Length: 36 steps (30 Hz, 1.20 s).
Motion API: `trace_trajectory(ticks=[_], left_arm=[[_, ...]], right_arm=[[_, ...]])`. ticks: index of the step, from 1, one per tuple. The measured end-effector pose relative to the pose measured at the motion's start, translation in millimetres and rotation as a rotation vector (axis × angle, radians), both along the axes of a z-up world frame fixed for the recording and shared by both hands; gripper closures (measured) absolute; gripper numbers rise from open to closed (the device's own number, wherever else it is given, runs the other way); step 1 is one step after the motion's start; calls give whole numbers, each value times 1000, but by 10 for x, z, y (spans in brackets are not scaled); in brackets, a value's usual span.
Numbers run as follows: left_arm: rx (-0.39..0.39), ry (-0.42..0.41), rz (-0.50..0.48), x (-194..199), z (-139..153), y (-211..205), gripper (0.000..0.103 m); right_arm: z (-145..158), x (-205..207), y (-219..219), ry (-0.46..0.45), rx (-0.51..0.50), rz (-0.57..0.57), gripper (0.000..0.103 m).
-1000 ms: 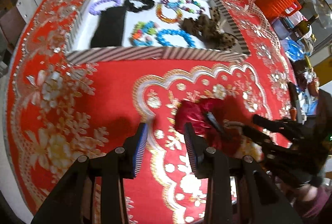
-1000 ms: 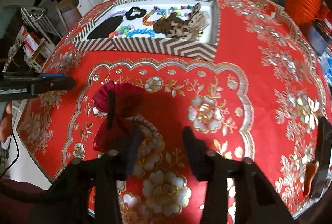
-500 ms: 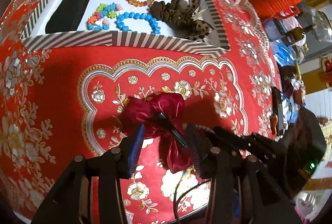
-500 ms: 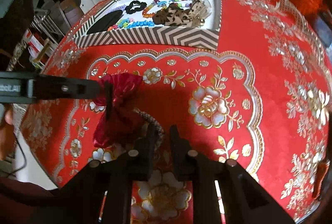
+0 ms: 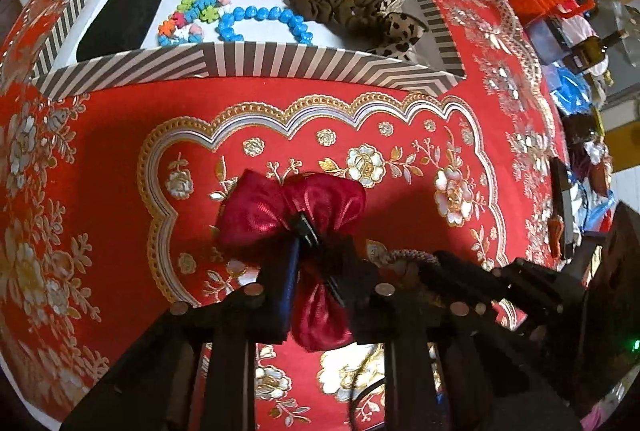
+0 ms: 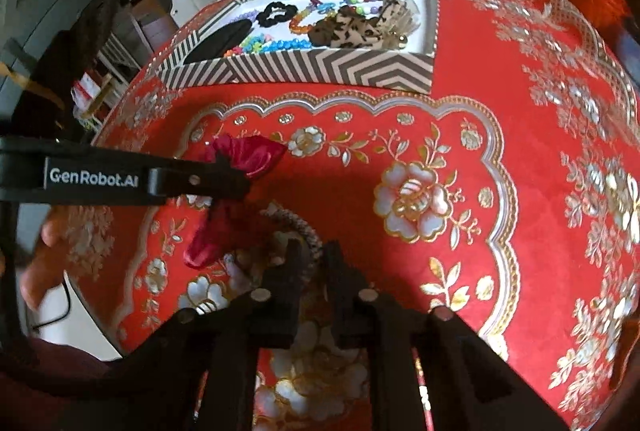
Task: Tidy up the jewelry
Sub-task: 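Grasp the red satin bow with the left tool while the right tool grasps the grey beaded bracelet, then carry the red bow and grey bracelet into the tray and open both tools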
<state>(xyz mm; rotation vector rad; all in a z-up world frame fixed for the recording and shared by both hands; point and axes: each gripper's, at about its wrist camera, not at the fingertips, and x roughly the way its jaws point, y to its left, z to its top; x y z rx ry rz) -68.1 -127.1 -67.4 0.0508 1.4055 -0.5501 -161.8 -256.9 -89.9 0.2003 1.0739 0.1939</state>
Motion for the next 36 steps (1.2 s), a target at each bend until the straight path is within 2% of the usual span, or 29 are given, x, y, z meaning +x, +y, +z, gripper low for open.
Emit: trace_trajectory(ticks=[7,12,17,27,36], left_arm=[[-10,-84,33,82,279,225,101],[7,-174,46,181,545,332,101],[3,-227,77,336,743,442,101],[15,-288,129,665,988,631,101],[35,-318,124,895,1068,563,101]], right_arm=[[407,-22,-203,-76,0,-32,95],[699,43,-341,-126,26,-71,95],[914,174,-360,-161,35,-88,95],[1162,429,-266,-202,3,-51,95],[1372,746,-334,-230,-22,-60,95]])
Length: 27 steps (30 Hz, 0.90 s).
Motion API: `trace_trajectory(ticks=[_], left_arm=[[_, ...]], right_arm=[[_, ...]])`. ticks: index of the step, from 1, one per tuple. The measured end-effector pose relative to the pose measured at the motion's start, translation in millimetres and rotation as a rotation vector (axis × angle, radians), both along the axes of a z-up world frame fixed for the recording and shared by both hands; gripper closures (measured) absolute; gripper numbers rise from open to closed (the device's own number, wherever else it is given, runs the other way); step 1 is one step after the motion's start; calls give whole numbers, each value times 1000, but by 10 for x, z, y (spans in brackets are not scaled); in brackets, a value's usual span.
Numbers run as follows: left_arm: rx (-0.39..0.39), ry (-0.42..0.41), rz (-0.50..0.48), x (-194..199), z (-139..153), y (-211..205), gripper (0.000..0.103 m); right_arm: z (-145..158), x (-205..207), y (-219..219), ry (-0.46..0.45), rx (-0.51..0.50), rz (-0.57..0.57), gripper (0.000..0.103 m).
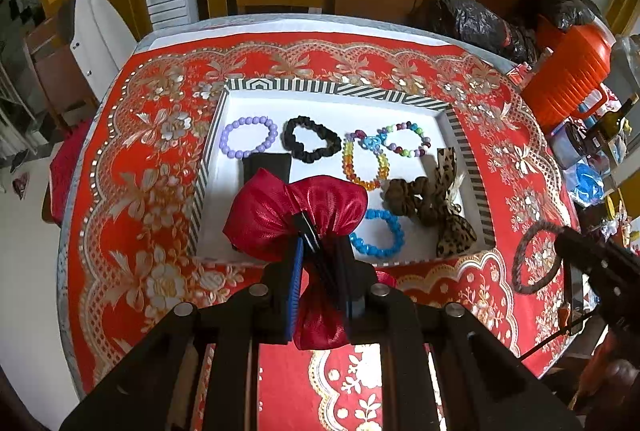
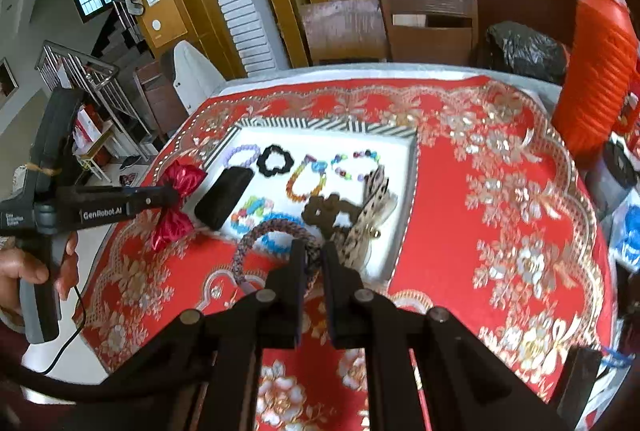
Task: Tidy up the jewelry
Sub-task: 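Carry the red bow and grey bracelet into the tray and open both tools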
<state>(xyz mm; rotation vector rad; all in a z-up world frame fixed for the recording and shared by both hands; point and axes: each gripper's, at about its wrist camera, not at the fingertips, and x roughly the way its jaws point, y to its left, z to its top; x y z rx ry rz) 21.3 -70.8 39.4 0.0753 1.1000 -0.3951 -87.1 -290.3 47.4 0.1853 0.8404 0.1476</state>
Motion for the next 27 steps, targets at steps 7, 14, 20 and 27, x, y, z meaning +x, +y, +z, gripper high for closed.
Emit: trace_trajectory(ticks=[7,14,20,27], left_arm=[[14,0,0,157,-43,-75,101],[19,25,-1,332,-159,-132,101],[24,44,-1,481,-254,-177,101],[22,76,4,692,-389,-216,101]], right_arm=[[51,255,-55,-2,-13,-11,95],[-1,506,-86,16,-19,-16,95],[-75,719,-97,36,-21,-12,95],[-192,1025,-115,69,-16,-10,95]])
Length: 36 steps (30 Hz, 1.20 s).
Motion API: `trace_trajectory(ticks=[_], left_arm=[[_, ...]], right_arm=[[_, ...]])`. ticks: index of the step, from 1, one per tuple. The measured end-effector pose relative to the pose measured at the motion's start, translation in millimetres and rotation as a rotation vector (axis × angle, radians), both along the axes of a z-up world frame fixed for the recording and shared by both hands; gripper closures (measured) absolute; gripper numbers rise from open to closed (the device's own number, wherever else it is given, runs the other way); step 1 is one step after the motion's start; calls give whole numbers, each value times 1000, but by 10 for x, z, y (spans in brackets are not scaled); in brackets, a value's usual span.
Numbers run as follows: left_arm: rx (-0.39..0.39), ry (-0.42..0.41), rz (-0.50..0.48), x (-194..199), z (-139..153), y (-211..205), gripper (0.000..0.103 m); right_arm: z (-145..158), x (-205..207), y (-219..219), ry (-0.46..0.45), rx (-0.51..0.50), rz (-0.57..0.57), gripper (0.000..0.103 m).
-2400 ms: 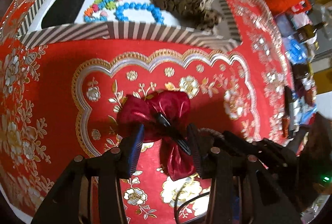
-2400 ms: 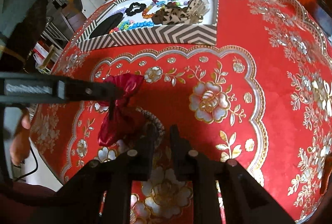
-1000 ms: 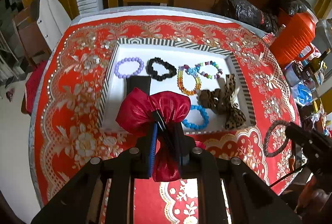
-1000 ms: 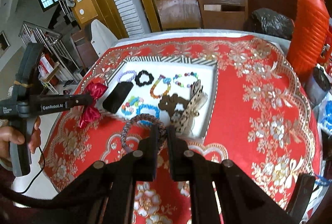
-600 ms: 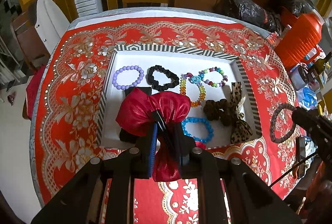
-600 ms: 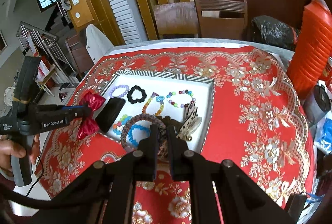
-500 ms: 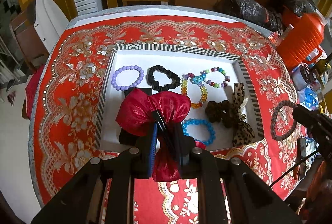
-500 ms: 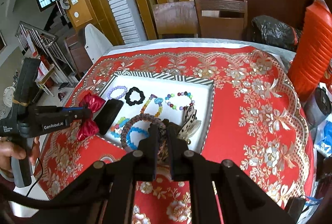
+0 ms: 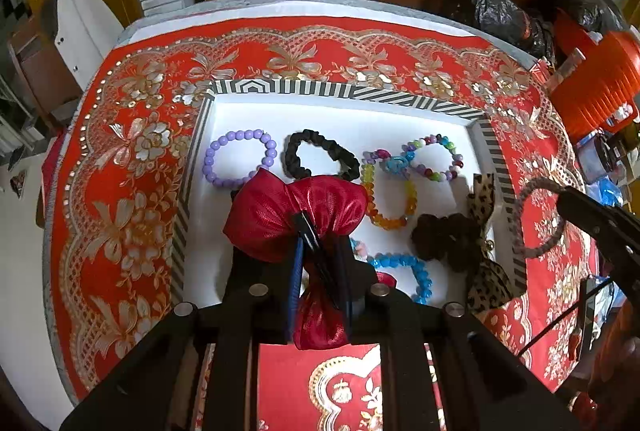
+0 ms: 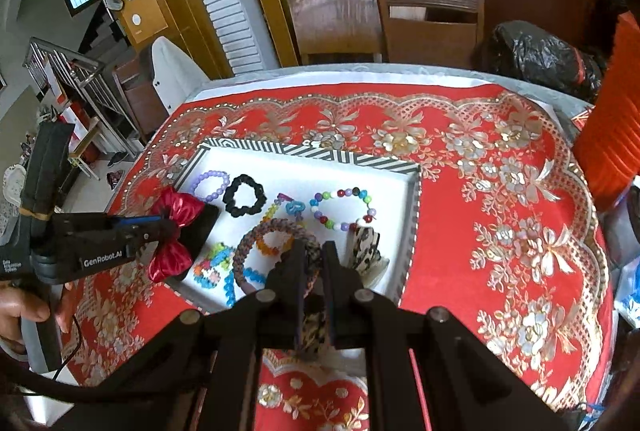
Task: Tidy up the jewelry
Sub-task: 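Carry the red bow and grey bracelet into the tray and open both tools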
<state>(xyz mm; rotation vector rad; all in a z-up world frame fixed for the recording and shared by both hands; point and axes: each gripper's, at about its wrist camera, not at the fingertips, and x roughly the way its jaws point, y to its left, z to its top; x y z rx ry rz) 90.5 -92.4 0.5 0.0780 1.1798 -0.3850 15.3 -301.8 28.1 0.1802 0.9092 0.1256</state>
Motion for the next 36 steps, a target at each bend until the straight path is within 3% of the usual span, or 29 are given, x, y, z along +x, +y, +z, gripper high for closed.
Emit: trace_trajectory(ticks=[8,19,31,36], left_arm=[[-50,64,13,272,-208,-99,101],[-8,94,22,545,-492,-257,101],[35,71,12,589,-590,-323,101],[44,63,19,589,-595,-345,95]], right_arm=[[-323,625,-46,92,81,-27,95],[-790,1415,68,175,67,-47,95],[-1066,1704,124,212,32,-66,95],[-1041,1671,97,199,48,-73,84]])
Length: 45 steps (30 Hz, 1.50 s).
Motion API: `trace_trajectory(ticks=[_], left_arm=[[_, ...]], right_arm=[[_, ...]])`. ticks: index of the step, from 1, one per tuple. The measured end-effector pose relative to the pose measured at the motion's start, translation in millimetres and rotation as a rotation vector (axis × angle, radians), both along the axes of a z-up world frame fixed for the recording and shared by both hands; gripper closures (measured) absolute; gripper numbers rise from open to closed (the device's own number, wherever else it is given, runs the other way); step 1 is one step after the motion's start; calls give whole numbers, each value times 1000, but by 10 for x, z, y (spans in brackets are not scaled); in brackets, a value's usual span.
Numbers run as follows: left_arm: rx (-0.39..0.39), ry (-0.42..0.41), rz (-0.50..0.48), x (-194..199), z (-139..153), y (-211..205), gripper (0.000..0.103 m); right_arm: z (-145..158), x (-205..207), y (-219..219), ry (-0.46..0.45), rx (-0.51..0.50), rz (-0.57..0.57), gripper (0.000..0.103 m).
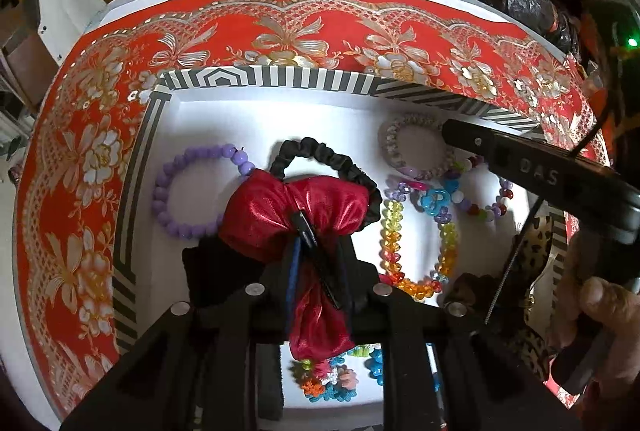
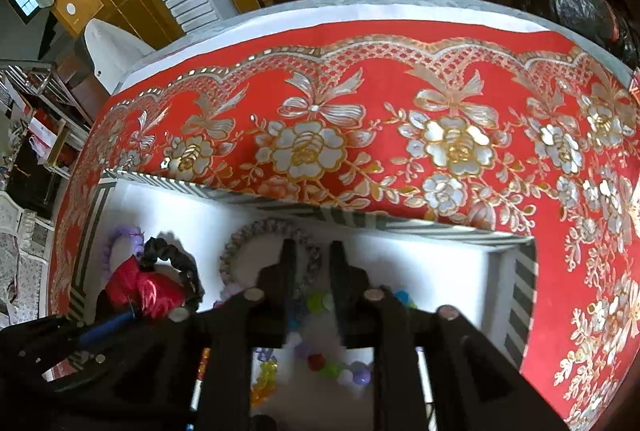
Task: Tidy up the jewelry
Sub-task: 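Carry the red bow and grey bracelet into the tray and open both tools, then withdraw both tools from the tray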
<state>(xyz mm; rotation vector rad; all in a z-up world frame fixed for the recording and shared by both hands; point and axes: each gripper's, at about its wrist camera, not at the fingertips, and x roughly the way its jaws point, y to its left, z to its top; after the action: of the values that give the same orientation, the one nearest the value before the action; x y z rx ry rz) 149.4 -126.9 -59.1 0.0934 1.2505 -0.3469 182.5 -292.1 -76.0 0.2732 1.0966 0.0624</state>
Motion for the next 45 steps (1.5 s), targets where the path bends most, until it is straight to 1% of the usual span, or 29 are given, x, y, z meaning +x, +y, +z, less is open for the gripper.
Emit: trace_trajectory(ticks=[3,5,6,8,15,17,19,25,29,34,36,39,45], left_arm=[[7,-13,8,-20,21,-3,88],[0,-15,15,-40,45,13,86],[1,-14,19,-57,62,27,85],[0,-17,24,-92,103,51,84],[5,-51,43,-323,288,190,84],[4,-65,46,-427,360,241,84],[6,-82,45,-534,425,270,84],[15,-121,41,-863,599,369,84],[24,-147,39,-1056,698,446,84],[47,-182,45,-1267,783,566,84],[61,-197,44,-1334,811,609,84],[75,-217,48,-1419,840,673,84],[84,-229,40,-1542,865,757,84]], right_arm=[[81,-112,-71,-16,15,-3,81],[160,-214,-87,-35,6,-1,75],[202,-272,-92,-44,1,0,74],[268,-375,-103,-55,-1,-1,70],[584,-958,-86,-141,-28,6,64],[664,-1141,-45,-166,-34,8,57],[732,-1353,-3,-190,-45,16,54],[854,-1885,163,-229,-61,19,50],[865,-2150,290,-239,-50,18,50],[884,-2433,464,-262,-77,22,50],[889,-2504,499,-267,-66,15,49],[882,-2583,550,-270,-67,-3,46],[884,-2681,653,-266,-71,-16,45]])
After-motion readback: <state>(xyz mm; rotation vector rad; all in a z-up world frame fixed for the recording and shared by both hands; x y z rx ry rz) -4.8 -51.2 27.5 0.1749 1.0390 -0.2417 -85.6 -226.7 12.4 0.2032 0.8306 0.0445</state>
